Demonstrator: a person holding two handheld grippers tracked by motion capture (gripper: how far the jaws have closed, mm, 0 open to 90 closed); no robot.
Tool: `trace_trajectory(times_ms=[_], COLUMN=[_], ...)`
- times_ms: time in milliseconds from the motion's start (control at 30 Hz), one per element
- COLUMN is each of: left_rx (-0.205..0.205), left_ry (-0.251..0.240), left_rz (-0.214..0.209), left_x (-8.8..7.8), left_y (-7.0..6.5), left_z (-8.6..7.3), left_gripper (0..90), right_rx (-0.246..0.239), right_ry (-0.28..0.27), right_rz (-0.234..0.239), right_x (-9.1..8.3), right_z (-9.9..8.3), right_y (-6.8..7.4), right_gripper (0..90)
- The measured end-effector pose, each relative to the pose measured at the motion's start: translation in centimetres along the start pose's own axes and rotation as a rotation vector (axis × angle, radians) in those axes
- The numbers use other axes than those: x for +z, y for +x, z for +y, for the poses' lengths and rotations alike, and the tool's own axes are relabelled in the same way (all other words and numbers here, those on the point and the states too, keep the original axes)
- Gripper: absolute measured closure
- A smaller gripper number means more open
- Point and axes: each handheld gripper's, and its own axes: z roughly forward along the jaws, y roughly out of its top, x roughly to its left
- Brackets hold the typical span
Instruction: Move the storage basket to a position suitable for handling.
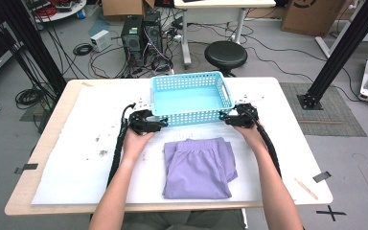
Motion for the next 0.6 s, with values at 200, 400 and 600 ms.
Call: trace_trajectory(times_ms=[200,400,600], left_rx=[0.001,0.021,0.030], left_ry=[0.011,0.034,0.039], left_rz=[-0.009,-0.032,-0.049], left_x=[-0.2,-0.7,-1.3], left_y=[-0.1,-0.5,-1.4], left_z=[0.0,0.0,-0.3], left_gripper=[30.7,30.7,30.7], right_rx=[-0.011,-0.012,-0.001], right_ry=[0.021,0.023,0.015], right_rz=[-0.007,-0.002,0.008], right_x=[-0.5,-1.6,-3.1], right_z=[0.0,-0.7,-1.5], right_y=[0.4,1.0,1.5], right_gripper=[37.1,38.7,39.4])
